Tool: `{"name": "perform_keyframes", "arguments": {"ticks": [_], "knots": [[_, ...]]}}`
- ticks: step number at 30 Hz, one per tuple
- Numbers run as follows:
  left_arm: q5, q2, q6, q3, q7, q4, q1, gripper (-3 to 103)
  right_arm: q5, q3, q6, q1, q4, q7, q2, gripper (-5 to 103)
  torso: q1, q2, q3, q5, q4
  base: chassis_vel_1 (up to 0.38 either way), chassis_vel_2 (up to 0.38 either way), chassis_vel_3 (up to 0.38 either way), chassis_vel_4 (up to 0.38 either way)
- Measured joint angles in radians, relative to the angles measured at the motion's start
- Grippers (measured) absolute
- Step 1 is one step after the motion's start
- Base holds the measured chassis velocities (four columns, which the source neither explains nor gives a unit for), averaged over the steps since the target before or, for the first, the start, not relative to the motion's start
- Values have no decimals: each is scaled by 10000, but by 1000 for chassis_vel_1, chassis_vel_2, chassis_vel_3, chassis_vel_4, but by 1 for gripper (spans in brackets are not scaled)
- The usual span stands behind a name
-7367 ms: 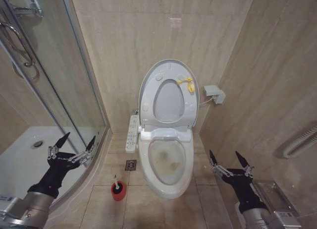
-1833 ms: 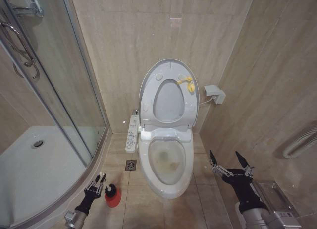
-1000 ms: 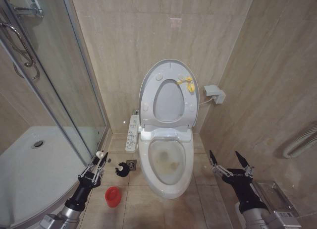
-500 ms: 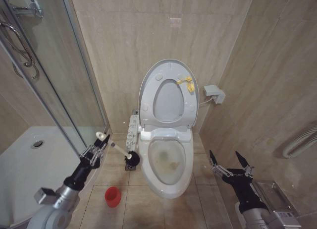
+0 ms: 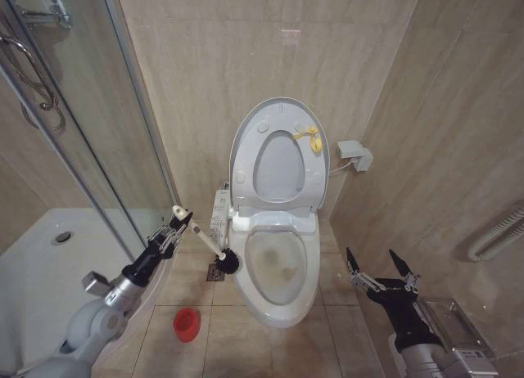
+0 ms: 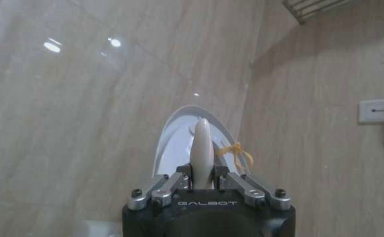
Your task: Open the toilet lid, clean the toilet bowl with a toilet brush, close the toilet lid, and flush.
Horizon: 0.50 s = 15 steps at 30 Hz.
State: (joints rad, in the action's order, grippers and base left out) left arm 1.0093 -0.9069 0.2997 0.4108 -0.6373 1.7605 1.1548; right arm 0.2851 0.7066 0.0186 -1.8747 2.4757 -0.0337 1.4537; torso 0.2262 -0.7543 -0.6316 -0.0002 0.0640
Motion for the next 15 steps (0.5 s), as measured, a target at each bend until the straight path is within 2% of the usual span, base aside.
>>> {"name": "perform_keyframes", "arguments": {"ticks": [5, 6, 10, 11, 14, 15], "knots": [[156, 120, -166, -1087, -18, -580, -1533, 20, 0, 0, 0, 0, 0, 0, 0, 100, 0, 0, 1, 4, 1, 0, 0, 0, 0], [156, 120, -166, -1087, -18, -580, -1533, 20, 0, 0, 0, 0, 0, 0, 0, 100, 0, 0, 1, 4, 1, 0, 0, 0, 0], [161, -109, -184, -2402, -13, -1547, -2749, 20, 0, 0, 0, 0, 0, 1, 0, 100, 0, 0, 0, 1, 0, 0, 0, 0, 0], [161, -109, -184, -2402, -13, -1547, -2749, 20, 0, 0, 0, 0, 0, 1, 0, 100, 0, 0, 0, 1, 0, 0, 0, 0, 0], [273, -618, 194, -3501, -475, -2887, -3735, 20, 0, 0, 0, 0, 0, -1, 2, 100, -1, 0, 0, 3, 0, 0, 0, 0, 0], [273, -618, 194, -3501, -475, -2887, -3735, 20, 0, 0, 0, 0, 0, -1, 2, 100, -1, 0, 0, 3, 0, 0, 0, 0, 0]]}}
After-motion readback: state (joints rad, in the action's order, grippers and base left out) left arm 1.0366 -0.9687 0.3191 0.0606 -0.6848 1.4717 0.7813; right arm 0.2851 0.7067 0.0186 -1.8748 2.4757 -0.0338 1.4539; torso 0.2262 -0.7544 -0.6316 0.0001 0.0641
